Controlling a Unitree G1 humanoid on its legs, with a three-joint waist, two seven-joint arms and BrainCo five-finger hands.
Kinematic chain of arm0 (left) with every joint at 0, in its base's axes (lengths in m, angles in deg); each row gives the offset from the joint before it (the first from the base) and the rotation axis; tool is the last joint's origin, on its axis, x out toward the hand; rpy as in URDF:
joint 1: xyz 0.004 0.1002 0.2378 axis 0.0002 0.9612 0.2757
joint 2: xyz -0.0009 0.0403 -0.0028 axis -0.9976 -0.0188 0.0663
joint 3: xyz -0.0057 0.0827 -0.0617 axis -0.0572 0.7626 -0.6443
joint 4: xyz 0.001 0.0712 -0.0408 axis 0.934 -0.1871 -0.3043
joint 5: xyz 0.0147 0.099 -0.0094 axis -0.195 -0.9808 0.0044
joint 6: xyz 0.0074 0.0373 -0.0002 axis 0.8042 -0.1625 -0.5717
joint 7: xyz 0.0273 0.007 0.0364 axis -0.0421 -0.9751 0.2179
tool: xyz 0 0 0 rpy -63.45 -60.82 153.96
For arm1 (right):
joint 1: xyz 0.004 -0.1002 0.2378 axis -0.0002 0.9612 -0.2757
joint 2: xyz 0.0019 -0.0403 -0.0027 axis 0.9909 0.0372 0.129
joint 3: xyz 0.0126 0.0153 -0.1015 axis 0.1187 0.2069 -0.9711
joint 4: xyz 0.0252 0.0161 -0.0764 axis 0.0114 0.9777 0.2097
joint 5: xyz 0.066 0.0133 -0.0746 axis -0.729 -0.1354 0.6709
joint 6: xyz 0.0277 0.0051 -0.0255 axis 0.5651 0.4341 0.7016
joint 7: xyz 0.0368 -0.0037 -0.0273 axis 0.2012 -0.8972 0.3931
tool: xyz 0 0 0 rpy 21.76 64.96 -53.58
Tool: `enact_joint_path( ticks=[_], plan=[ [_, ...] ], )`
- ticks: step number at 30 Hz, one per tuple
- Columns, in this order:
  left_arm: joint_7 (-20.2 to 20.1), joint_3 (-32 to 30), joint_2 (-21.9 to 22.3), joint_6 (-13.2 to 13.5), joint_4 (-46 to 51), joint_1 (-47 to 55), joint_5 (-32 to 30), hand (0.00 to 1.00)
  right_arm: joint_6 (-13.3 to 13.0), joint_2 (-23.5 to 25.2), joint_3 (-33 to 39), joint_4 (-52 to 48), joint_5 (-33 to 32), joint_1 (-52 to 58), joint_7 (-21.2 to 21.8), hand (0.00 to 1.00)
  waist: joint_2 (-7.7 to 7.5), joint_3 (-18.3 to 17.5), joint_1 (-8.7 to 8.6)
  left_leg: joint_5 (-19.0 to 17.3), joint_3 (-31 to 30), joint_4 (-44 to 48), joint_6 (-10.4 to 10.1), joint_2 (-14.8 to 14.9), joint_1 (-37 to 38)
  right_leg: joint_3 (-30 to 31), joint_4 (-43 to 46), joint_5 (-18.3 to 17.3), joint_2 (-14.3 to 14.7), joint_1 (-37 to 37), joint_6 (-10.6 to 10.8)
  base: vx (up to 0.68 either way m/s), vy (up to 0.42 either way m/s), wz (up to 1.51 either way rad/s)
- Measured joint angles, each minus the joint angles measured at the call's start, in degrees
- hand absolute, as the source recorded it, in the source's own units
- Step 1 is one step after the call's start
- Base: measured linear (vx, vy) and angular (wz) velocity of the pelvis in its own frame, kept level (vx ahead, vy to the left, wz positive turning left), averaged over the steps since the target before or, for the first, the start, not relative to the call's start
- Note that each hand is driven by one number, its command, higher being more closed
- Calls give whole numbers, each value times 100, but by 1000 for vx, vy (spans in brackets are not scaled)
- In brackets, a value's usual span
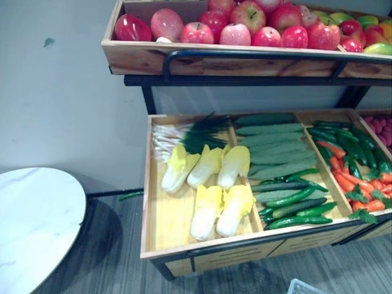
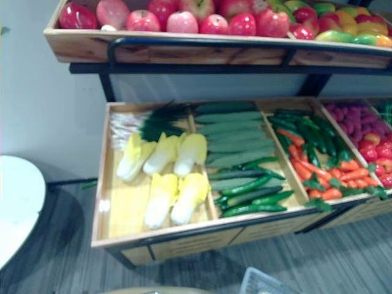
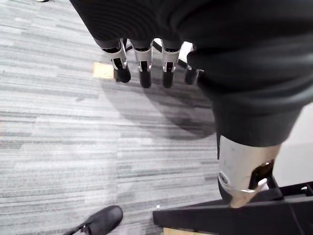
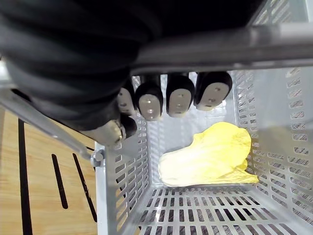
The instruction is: Pick vegetable in the basket
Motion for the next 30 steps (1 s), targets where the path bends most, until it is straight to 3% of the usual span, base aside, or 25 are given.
enact_joint_path(
  ticks=[4,7,8,10,11,12,14,15,18,21,22,24,27,30],
  plan=[
    [-293,306,-10,-22,-48,-10,0,0,0,38,326,-56,-1,-78,41,100,-133,264,-16,-465,163,676,-32,78,110,293,486,-82,-139,-31,-102,39,35,-33],
    [-602,985,-7,42,-97,-43,-7,0,1,54,405,-330,-43,-77,59,100,168,367,-30,-1013,495,1486,26,410,-156,939,1269,313,-69,-689,-179,-75,113,-70],
    [-682,1112,-19,64,-93,-175,-16,0,-4,125,343,-552,-51,-57,42,100,291,393,-33,-1081,711,1628,89,537,-251,955,1377,803,25,-1043,-191,-84,189,-98],
    [-744,1146,-56,105,-90,-330,-19,0,-14,167,90,-792,-51,-88,56,100,294,484,-44,-1014,1099,1518,230,531,-247,403,945,1623,46,-1274,-413,-84,222,-123],
    [-784,1143,-28,134,-87,-371,-18,0,-12,163,-140,-808,-49,-221,52,100,417,594,5,-982,1586,1262,481,590,-105,-137,248,2151,110,-1056,-524,-215,153,-141],
    [-805,1145,-62,156,-66,-416,-20,0,-5,171,-385,-817,-29,-390,61,100,298,751,-57,-1012,2005,1248,567,548,24,-1077,1339,1246,-149,-1108,-892,-229,133,-140],
    [-905,1225,-84,144,-52,-424,-17,0,-1,155,-513,-809,-10,-402,106,100,216,785,-30,-1065,2496,1242,644,542,177,-1943,2778,315,-449,-990,-967,-206,126,-132],
    [-948,1334,-85,138,-56,-395,-11,0,4,138,-585,-792,20,-457,165,100,221,783,-29,-1050,2817,1167,670,534,264,-2258,3289,147,-542,-735,-971,-162,106,-138],
    [-988,1352,-66,131,-76,-381,-3,0,17,85,-758,-633,90,-738,180,100,198,778,-1,-1045,3501,1169,684,523,412,-2380,3677,28,-727,-291,-909,-58,-7,-147],
    [-990,1290,-70,99,-92,-446,-1,0,22,82,-857,-571,233,-902,209,100,88,706,-11,-1050,4255,1363,697,556,408,-2062,3195,123,-837,38,-580,-83,-190,-144],
    [-972,1164,-57,27,-146,-473,27,0,30,61,-910,-566,233,-948,217,100,148,707,-29,-1074,4437,1484,666,664,394,-2024,2835,-161,-678,21,-465,-77,-246,-110],
    [-980,1146,37,27,-213,-393,42,0,37,-46,-1037,-543,235,-842,218,100,222,581,-14,-1035,4592,1672,722,815,311,-1961,2341,-403,-441,-60,-350,-70,-337,-117],
    [-979,1130,330,31,-213,-337,53,0,75,-296,-1415,-499,243,-841,214,100,580,372,16,-982,5022,2143,720,1241,328,-1781,1618,-499,1,-93,-390,7,-353,-108],
    [-966,1143,459,43,-209,-353,55,0,70,-339,-1640,-486,246,-704,226,100,731,306,-49,-881,5039,2499,664,1639,645,-1760,1589,-513,249,117,-416,-11,-202,-52]
  ],
)
